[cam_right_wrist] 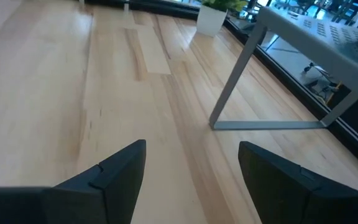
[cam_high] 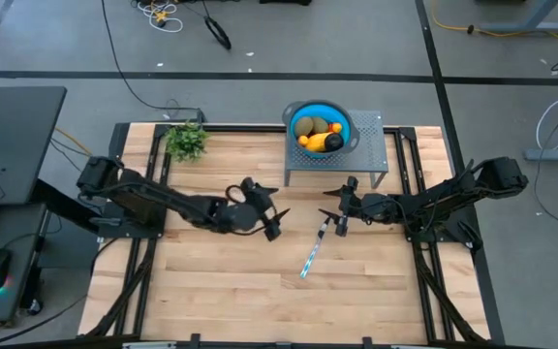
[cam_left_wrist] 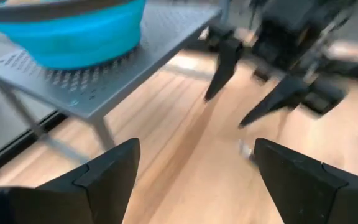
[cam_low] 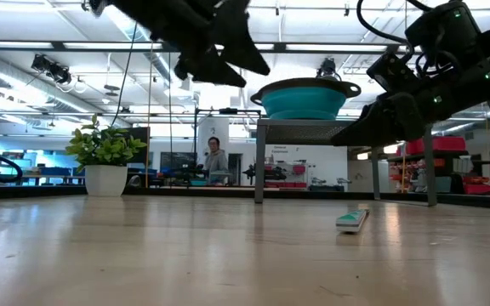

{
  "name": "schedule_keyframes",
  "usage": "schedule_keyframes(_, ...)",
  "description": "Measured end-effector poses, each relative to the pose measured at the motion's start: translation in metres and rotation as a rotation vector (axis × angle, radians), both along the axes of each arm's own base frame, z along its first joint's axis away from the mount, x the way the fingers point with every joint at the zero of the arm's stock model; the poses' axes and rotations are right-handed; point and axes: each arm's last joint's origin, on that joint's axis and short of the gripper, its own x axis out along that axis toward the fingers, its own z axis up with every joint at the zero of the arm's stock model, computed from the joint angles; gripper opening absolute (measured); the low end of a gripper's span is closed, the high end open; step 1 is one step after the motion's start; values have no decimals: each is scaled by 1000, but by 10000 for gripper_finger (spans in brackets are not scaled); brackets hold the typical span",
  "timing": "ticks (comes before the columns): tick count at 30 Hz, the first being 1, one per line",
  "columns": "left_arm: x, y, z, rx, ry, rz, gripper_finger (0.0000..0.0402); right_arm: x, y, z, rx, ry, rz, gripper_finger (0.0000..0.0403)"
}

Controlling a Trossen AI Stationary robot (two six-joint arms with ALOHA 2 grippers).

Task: Pick & Place Fruit
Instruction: Adjust the shelf

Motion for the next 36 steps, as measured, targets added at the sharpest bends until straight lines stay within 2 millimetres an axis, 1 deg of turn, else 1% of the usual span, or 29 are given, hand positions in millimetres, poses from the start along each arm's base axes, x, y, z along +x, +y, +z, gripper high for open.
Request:
schedule_keyframes(3,-15,-2,-10,-3,-107,-19,325,1,0,1,10,-17,6,268)
schedule_keyframes(8,-35,3,-29,-18,-262,-71,325,2,0,1,6,-28,2,268)
schedule_keyframes(11,-47,8,-38,-11,-332,-86,325,3,0,2,3,-43,1,268)
schedule_keyframes(13,-53,12,-44,-1,-336,-64,325,4,0,4,3,-72,2,268)
schedule_keyframes(15,-55,17,-48,10,-326,-30,325,5,-1,6,0,-90,0,268)
schedule_keyframes(17,-55,21,-49,11,-321,-37,325,6,-2,8,6,-119,-6,268)
schedule_keyframes(22,-51,31,-53,15,-286,-192,325,8,-1,13,58,-165,7,268)
schedule_keyframes(25,-49,40,-50,51,-293,-253,325,17,7,22,82,-177,68,268)
schedule_keyframes(28,-48,45,-48,34,-323,-310,325,30,22,31,77,-81,123,268)
schedule_keyframes(30,-48,44,-49,2,-315,-343,325,39,33,40,82,5,151,268)
schedule_keyframes(33,-48,38,-53,-40,-288,-371,325,48,47,53,105,108,131,268)
schedule_keyframes(36,-49,31,-56,-39,-264,-359,325,54,61,69,155,145,110,268)
